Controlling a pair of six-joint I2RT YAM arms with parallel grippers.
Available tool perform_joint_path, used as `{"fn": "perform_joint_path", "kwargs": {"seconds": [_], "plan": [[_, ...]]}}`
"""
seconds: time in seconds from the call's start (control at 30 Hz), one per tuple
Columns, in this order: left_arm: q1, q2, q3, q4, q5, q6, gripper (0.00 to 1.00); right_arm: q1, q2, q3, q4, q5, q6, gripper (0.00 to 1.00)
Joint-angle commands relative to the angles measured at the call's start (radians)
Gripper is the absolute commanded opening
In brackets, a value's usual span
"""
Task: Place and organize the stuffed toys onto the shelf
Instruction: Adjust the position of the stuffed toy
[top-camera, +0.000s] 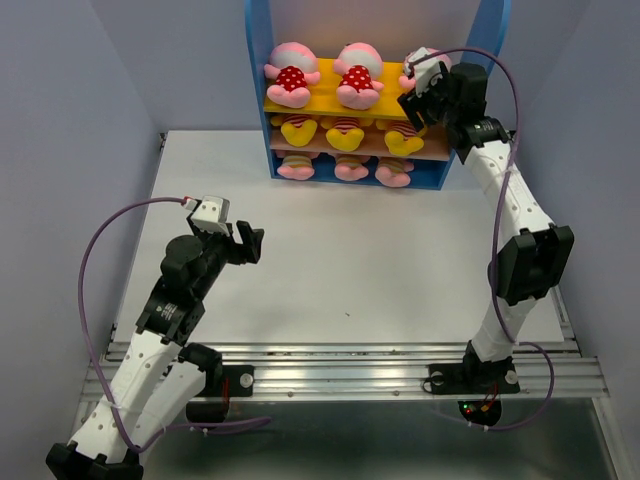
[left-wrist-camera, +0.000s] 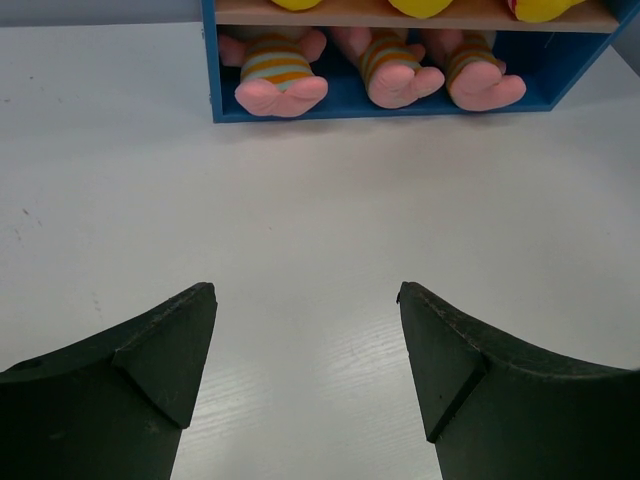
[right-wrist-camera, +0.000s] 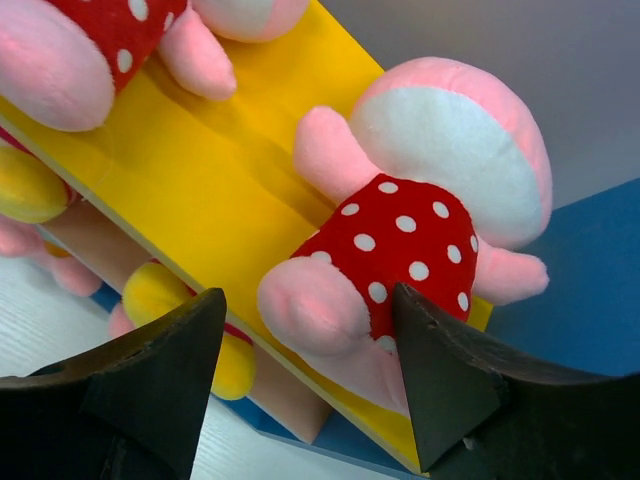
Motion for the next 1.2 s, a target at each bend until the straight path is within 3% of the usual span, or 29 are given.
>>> {"fn": "perform_joint_path", "kwargs": {"seconds": [0.0,0.27,0.47,0.77,1.17], "plan": [[0.003,-0.003,-0.002,0.034,-0.010,0.002,0.85,0.002,0.001,-0.003,0.093,0.096,0.004,0.68],[0.003,-0.005,-0.003,0.034,-0.010,0.003,0.85,0.002,-0.005,-0.030,0.111,0.076,0.046,0.40],[0.001,-0.008,-0.003,0.035,-0.010,0.002,0.85,0.002,0.018,0.013,0.111,0.050,0.112,0.29],[0.001,0.000,-0.002,0.034,-0.010,0.002,0.85,0.002,0.043,0.063,0.133,-0.026,0.280,0.19],[0.003,0.011,0.001,0.034,-0.010,0.000,0.85,0.002,0.049,0.060,0.223,-0.108,0.451,0.14]]}}
